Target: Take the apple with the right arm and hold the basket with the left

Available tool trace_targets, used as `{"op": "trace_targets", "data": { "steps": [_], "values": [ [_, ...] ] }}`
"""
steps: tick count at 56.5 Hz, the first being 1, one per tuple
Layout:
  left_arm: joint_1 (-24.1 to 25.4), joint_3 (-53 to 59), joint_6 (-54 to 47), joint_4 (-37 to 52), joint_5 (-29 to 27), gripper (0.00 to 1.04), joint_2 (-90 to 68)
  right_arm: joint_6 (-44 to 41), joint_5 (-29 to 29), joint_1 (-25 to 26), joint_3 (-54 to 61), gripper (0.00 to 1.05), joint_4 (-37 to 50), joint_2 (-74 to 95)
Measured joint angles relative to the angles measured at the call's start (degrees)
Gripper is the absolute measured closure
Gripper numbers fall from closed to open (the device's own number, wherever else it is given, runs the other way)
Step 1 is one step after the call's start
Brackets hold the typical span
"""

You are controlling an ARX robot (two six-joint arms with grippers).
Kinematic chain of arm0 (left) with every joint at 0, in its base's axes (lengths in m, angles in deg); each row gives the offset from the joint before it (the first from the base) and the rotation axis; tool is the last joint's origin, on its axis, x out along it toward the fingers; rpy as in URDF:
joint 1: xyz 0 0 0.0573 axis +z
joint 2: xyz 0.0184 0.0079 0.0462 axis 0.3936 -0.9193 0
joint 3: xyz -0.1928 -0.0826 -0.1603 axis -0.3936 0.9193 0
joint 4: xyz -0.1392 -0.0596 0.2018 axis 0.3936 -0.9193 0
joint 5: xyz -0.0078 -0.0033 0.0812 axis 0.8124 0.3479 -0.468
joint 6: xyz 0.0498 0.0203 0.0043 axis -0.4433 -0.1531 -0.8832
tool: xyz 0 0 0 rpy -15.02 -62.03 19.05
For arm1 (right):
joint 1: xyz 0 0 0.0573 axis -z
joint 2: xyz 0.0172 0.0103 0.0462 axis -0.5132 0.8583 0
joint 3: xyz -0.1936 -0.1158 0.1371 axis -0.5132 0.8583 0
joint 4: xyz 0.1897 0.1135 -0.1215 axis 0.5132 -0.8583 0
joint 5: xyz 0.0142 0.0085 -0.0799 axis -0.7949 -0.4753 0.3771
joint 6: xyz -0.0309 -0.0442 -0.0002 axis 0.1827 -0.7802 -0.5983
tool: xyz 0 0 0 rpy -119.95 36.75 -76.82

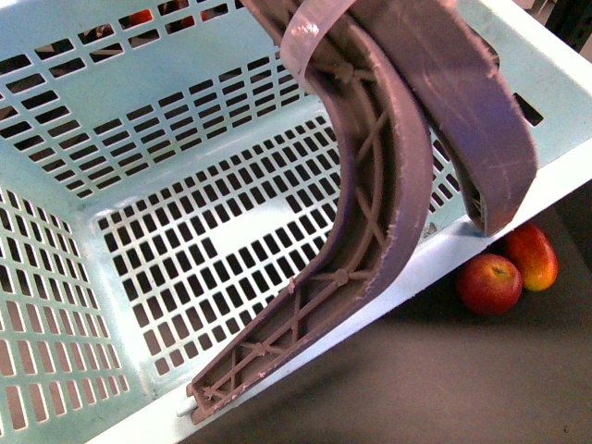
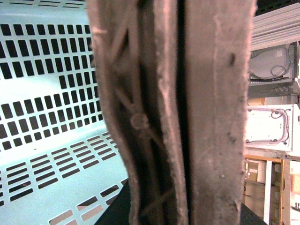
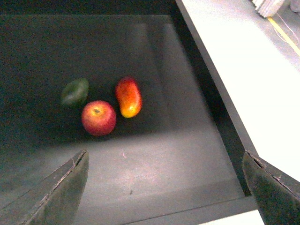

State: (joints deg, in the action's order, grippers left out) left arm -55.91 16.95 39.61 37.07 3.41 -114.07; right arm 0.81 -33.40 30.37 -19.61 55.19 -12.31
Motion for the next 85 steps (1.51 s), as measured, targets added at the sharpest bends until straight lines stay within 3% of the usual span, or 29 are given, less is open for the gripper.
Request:
{"op": "trace_targets", "data": {
  "steps": [12,22,37,53,85],
  "values": [
    [0.0,0.0,0.0,0.0,0.1,0.89,0.0,-6.3,-6.0,4.1,1.1,0.09,14.4,14.8],
    [0.0,0.0,0.0,0.0,-0.2,0.89,0.0,-11.4,-9.1,5.0,0.7,0.09,33.2,38.0],
    [0.0,0.0,0.0,0.0,0.0,0.89,0.0,-22.6,-9.1,3.3,-9.8,0.09,52.7,75.3],
    [0.0,0.0,0.0,0.0,0.0,0.89,0.0,-32.1,-10.2,2.1,-17.8,0.09,53.9,91.7],
    [0.0,0.0,0.0,0.0,0.0,0.89,0.0,-43.6,-9.6,-0.5,-33.2,0.09,47.2,108.2]
  ]
}}
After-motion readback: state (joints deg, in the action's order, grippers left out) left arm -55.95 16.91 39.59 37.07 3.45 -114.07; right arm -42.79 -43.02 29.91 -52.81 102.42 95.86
